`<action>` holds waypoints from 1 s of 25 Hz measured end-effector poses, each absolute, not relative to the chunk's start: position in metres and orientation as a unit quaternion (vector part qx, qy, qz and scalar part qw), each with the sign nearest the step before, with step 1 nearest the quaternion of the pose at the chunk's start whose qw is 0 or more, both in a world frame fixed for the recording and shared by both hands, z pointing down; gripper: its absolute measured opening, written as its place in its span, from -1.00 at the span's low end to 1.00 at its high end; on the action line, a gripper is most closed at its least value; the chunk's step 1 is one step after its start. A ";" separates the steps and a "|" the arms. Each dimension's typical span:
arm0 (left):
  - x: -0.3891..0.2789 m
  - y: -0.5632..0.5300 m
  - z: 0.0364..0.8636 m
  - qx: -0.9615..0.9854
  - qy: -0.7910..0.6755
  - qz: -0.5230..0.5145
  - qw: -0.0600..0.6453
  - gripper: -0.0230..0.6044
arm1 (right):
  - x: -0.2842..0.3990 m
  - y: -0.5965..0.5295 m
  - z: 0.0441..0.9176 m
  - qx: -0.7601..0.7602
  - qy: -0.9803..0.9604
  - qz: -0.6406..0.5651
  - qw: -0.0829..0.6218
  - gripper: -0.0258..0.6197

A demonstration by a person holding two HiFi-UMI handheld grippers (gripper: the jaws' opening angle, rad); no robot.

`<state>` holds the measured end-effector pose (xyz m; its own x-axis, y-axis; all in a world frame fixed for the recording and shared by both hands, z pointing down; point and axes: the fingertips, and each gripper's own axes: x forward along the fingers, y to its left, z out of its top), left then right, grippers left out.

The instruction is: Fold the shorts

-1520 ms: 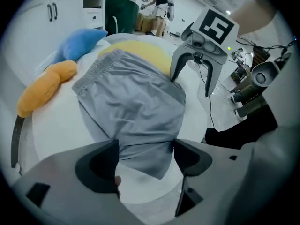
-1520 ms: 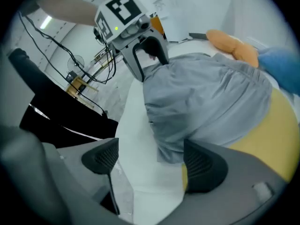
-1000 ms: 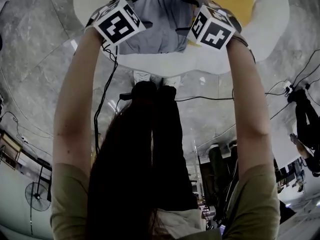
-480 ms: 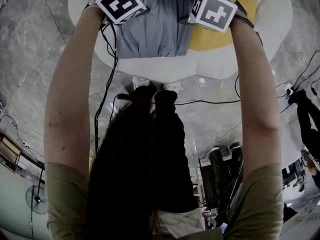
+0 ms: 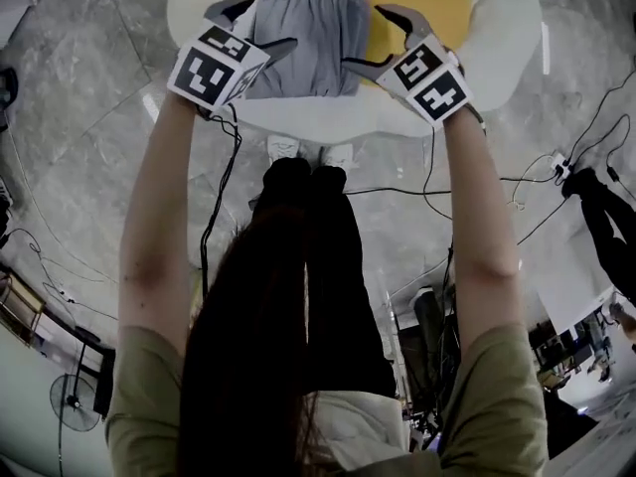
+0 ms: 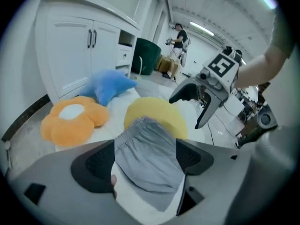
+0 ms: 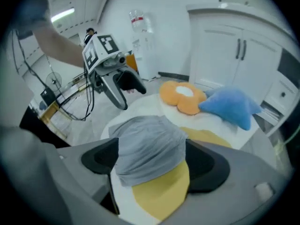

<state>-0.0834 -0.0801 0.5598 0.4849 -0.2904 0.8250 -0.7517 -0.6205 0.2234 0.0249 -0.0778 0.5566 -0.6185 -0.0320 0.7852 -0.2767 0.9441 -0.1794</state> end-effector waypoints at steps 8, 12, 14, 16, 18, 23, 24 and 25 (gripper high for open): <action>-0.096 -0.021 0.360 0.800 -0.459 0.276 0.272 0.32 | 0.052 -0.043 0.337 0.296 -0.906 0.122 0.276 0.44; -0.095 0.015 0.230 0.774 -0.549 0.193 0.250 0.32 | 0.054 -0.019 0.190 0.353 -0.916 0.100 0.162 0.44; -0.091 0.035 0.169 0.762 -0.581 0.159 0.239 0.32 | 0.057 -0.007 0.122 0.378 -0.914 0.081 0.123 0.44; -0.089 0.051 0.112 0.746 -0.614 0.118 0.229 0.32 | 0.065 0.002 0.064 0.400 -0.909 0.069 0.096 0.44; -0.088 0.064 0.063 0.736 -0.637 0.081 0.217 0.32 | 0.070 0.008 0.008 0.414 -0.906 0.058 0.060 0.44; -0.089 0.081 -0.030 0.734 -0.660 0.056 0.148 0.32 | 0.077 0.026 -0.087 0.416 -0.909 0.008 0.024 0.44; -0.090 0.081 -0.044 0.736 -0.662 0.055 0.130 0.32 | 0.078 0.027 -0.103 0.421 -0.907 0.006 0.010 0.43; -0.091 0.081 -0.058 0.737 -0.664 0.052 0.112 0.32 | 0.080 0.028 -0.116 0.426 -0.904 0.006 -0.002 0.43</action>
